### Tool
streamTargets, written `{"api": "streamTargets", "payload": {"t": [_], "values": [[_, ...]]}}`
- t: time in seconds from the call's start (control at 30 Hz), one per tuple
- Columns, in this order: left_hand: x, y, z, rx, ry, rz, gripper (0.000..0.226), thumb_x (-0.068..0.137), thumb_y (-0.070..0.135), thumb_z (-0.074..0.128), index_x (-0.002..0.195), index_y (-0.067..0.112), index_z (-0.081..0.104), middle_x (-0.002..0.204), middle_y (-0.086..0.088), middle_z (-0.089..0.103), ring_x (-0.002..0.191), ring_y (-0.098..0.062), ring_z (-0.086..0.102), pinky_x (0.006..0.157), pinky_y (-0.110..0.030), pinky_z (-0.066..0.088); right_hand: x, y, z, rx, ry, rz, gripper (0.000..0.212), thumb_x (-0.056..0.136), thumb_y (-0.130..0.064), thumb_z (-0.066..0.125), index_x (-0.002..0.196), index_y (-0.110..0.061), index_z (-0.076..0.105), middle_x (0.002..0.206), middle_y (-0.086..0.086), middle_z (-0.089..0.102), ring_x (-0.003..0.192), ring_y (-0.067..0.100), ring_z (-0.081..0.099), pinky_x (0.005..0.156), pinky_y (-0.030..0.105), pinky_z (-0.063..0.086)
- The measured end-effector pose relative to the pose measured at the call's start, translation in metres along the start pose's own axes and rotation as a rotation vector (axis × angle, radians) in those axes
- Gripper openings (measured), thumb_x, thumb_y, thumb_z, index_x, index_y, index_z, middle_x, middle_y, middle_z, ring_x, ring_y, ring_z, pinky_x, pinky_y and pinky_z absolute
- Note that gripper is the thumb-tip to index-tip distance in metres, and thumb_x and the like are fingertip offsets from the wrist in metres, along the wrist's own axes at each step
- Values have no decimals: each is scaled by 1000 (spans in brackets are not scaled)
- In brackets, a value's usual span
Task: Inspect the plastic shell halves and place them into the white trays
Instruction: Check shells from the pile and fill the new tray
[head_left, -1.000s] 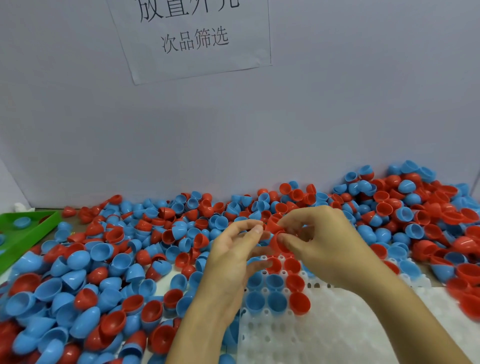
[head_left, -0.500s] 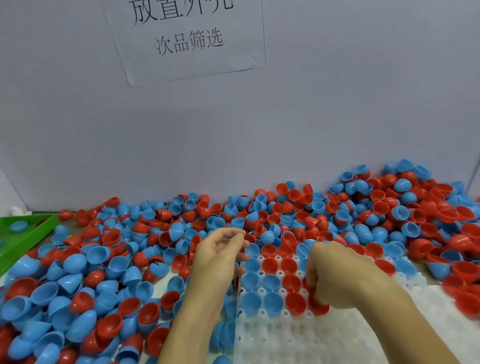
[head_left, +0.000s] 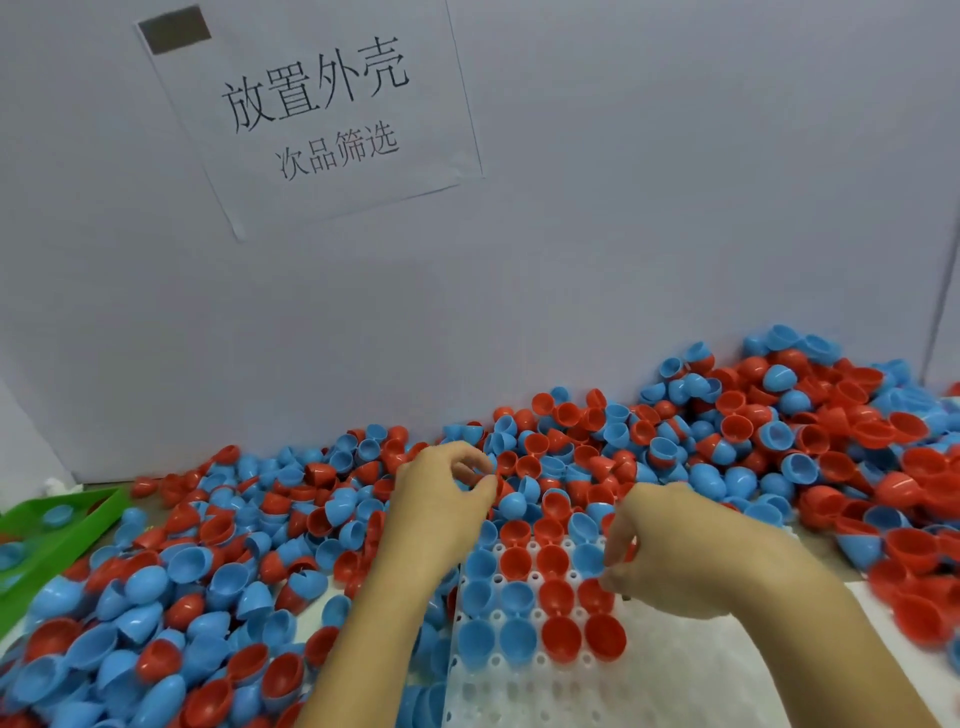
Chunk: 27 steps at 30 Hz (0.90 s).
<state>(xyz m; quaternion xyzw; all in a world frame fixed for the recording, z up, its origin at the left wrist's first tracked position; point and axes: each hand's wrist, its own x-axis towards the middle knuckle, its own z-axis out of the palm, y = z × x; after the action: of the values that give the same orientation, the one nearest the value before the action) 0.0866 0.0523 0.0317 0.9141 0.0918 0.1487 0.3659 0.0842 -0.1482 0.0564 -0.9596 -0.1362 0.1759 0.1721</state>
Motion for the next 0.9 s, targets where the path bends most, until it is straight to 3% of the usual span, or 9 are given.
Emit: {"api": "streamTargets", "payload": {"t": [0.1, 0.17, 0.23, 0.37, 0.5, 0.6, 0.73, 0.8, 0.9], "values": [[24, 9, 12, 276, -222, 21, 22, 93, 31, 71, 110, 17, 70, 109, 2, 68, 90, -7, 63, 69, -14, 48, -1, 5, -2, 37, 8, -8, 23, 94, -31, 65, 107, -14, 72, 118, 4, 70, 108, 21, 68, 93, 38, 56], [36, 9, 19, 395, -329, -2, 27, 91, 33, 73, 106, 10, 72, 106, -4, 72, 95, -17, 69, 81, -27, 56, 0, 8, -3, 58, 19, -22, 23, 94, -33, 64, 107, -16, 72, 120, 1, 69, 107, 18, 68, 93, 37, 56], [44, 5, 26, 425, -391, -6, 25, 91, 31, 74, 100, 8, 73, 96, -2, 71, 88, -15, 68, 83, -31, 58, -1, 10, -3, 85, 19, -26, 25, 94, -35, 64, 107, -16, 73, 122, 2, 69, 109, 19, 67, 95, 38, 55], [56, -4, 37, 441, -338, 48, 19, 96, 27, 67, 90, 9, 70, 88, -5, 70, 74, -12, 59, 75, -31, 55, -1, 16, -6, 120, 24, -29, 29, 95, -36, 62, 107, -13, 74, 127, 4, 67, 114, 23, 65, 96, 39, 54], [61, -7, 41, 383, -227, 69, 21, 88, 25, 74, 86, 22, 54, 97, 2, 57, 82, -11, 53, 69, -23, 47, -2, 20, -8, 131, 36, -25, 30, 96, -38, 61, 107, -14, 74, 124, 2, 68, 108, 20, 67, 91, 36, 57], [64, -4, 41, 370, -220, 48, 31, 85, 38, 77, 103, 29, 53, 114, 0, 47, 112, -22, 46, 92, -36, 47, -3, 23, -9, 122, 39, -15, 33, 96, -38, 60, 111, -11, 73, 126, 7, 67, 111, 25, 66, 93, 40, 55], [70, 4, 47, 405, -373, -35, 65, 82, 65, 68, 139, 46, 42, 153, -8, 26, 145, -42, 21, 115, -60, 31, -4, 27, -11, 131, 40, -28, 28, 98, -40, 58, 107, -19, 75, 114, 0, 72, 95, 14, 69, 73, 23, 55], [74, 5, 57, 479, -479, -70, 84, 79, 69, 68, 150, 50, 27, 163, -10, 8, 149, -50, 8, 118, -64, 24, -4, 27, -11, 135, 37, -31, 27, 98, -40, 57, 105, -22, 75, 110, -3, 73, 91, 11, 69, 71, 20, 53], [87, 1, 70, 562, -463, -110, 95, 82, 61, 71, 155, 49, 12, 165, -12, -1, 148, -52, 5, 117, -65, 25, -3, 26, -10, 127, 26, -15, 30, 98, -42, 57, 106, -19, 75, 111, 3, 73, 94, 17, 71, 81, 30, 59]]}}
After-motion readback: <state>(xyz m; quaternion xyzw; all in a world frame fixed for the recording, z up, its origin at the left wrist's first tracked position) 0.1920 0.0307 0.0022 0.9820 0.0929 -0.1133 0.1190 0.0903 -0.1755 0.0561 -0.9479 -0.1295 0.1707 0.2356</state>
